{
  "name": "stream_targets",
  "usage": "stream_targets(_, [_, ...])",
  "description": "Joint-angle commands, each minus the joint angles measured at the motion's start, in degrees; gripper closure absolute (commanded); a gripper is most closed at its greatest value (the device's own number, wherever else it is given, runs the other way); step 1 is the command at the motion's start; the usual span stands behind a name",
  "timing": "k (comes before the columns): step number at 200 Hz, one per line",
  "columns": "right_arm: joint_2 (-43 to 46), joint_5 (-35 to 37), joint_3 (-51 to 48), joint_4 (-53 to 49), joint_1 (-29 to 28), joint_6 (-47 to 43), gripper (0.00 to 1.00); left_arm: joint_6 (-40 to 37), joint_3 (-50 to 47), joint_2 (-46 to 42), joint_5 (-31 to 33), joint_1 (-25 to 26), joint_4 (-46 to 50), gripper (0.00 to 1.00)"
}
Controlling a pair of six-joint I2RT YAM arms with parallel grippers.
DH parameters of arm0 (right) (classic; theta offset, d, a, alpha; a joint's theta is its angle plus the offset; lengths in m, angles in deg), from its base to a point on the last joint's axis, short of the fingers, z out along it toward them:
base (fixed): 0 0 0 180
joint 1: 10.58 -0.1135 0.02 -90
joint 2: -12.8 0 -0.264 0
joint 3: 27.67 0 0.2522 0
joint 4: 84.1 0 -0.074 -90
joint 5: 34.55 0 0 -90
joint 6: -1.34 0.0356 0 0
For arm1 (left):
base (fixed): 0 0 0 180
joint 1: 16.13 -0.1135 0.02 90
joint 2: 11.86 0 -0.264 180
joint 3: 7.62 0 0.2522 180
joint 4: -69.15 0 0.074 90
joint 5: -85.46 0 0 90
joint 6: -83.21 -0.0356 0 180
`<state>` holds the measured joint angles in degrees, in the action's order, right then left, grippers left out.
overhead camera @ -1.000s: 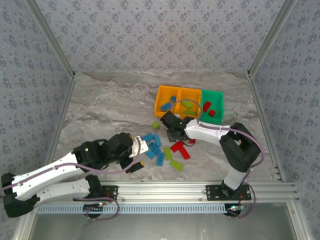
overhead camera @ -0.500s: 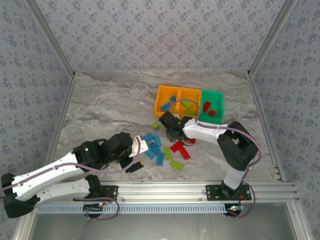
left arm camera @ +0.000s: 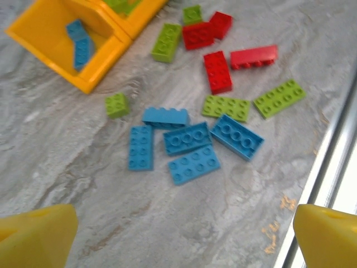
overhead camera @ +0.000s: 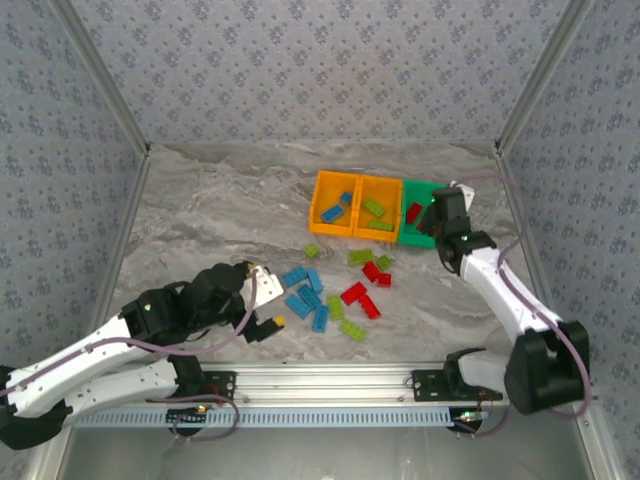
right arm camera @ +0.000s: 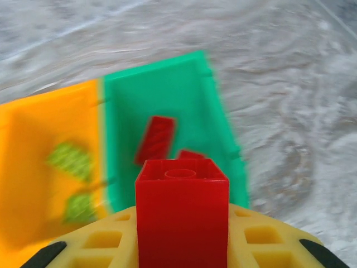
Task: Sort the legos into containers by color
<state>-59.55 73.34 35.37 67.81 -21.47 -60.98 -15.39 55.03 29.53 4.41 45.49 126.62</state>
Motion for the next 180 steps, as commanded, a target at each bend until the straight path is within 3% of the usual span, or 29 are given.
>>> stream_targets(1, [-9.3,-7.8,3.6,2.5,3.0,-2.6,0.73,3.2,-0.2,-1.3,6.3,-1.1,-3.2,0.01])
stream_targets(30, [-19.9,-9.2,11.4,-0.5,3.1,-3.4,0.66,6.4,-0.5,-3.1,10.1,-3.2,-4.5,0.01])
stream_targets(67, [-21.9,-8.7,14.3,-2.8,3.0,-2.7,0.46,6.6,-1.2,-5.0,12.2,-3.4,-6.3,0.01])
stream_targets(96, [-15.2,-9.2,12.7,-5.7,2.8,-2.3,0.41,6.4,-1.2,-4.6,12.0,-3.5,-6.1,0.01])
stream_targets(122, [-3.2,-12.4,6.4,-7.9,0.4,-0.7,0.39,6.4,-0.9,-3.8,11.7,-3.5,-5.7,0.01])
stream_targets(156, [11.8,-12.1,-5.6,-10.1,-10.3,4.4,0.36,6.0,-0.7,-3.7,11.0,-3.7,-5.4,0.01])
stream_targets(180, [13.7,-11.6,-10.2,-11.4,-17.4,7.5,0.36,6.0,-0.7,-3.3,10.2,-3.7,-5.7,0.01])
